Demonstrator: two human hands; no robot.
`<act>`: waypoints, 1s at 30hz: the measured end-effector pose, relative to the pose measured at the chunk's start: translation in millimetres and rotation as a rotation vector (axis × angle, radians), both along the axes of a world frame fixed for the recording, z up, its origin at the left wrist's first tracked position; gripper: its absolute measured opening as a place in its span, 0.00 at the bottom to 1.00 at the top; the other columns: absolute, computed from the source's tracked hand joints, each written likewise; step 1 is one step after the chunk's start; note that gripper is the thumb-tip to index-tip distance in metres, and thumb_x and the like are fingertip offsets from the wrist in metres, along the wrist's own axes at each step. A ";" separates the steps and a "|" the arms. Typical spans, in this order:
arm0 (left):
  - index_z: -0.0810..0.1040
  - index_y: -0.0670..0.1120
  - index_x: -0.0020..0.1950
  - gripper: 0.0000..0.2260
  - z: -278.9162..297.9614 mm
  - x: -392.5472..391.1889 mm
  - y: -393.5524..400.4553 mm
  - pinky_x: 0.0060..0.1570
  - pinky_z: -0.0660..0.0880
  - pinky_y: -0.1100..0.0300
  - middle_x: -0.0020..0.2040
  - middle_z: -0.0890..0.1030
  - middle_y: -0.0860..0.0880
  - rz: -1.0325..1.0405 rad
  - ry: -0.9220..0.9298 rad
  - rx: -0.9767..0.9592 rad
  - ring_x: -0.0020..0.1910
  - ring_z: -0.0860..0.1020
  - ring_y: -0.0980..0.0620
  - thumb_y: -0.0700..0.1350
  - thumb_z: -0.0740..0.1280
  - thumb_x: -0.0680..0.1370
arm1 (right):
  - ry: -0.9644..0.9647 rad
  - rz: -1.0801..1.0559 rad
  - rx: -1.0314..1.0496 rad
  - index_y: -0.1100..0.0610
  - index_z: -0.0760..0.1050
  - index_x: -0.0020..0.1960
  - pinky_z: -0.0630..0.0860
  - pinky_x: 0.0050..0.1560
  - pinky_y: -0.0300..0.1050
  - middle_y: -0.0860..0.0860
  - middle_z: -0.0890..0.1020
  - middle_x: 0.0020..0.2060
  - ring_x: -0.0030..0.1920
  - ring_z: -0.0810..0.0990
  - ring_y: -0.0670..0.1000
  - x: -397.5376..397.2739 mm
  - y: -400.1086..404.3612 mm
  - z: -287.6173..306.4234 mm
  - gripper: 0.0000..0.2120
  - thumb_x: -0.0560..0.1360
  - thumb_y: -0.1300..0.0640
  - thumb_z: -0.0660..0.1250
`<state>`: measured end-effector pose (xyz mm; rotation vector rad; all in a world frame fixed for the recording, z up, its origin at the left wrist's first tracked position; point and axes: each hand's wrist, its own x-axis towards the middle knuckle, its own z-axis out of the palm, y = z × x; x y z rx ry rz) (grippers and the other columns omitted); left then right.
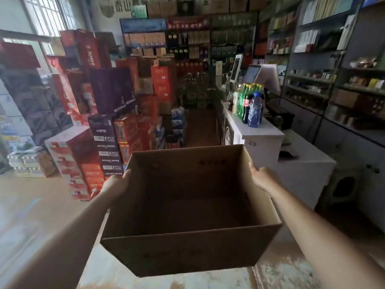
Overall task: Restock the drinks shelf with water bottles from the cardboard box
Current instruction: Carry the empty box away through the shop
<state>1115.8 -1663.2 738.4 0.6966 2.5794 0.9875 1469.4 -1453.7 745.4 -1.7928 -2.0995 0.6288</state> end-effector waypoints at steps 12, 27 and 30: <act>0.80 0.36 0.48 0.31 -13.3 -183.4 268.6 0.47 0.73 0.54 0.48 0.81 0.37 0.041 0.001 -0.062 0.46 0.78 0.40 0.63 0.54 0.79 | -0.025 0.013 0.012 0.68 0.72 0.64 0.71 0.59 0.49 0.65 0.77 0.60 0.61 0.75 0.63 -186.9 275.6 -6.0 0.34 0.81 0.40 0.45; 0.80 0.39 0.48 0.30 -15.1 -403.2 636.2 0.42 0.74 0.55 0.46 0.81 0.40 -0.110 -0.025 -0.074 0.43 0.79 0.42 0.64 0.54 0.78 | 0.006 -0.133 -0.053 0.72 0.73 0.62 0.72 0.57 0.51 0.67 0.78 0.58 0.59 0.77 0.63 -391.2 592.3 -27.3 0.35 0.82 0.42 0.44; 0.79 0.39 0.52 0.28 -30.0 -441.8 708.3 0.49 0.76 0.54 0.48 0.80 0.41 -0.122 -0.036 -0.050 0.48 0.79 0.41 0.63 0.54 0.78 | 0.039 -0.197 -0.052 0.69 0.74 0.61 0.75 0.54 0.53 0.65 0.80 0.54 0.54 0.79 0.62 -431.4 659.4 -38.9 0.34 0.82 0.41 0.45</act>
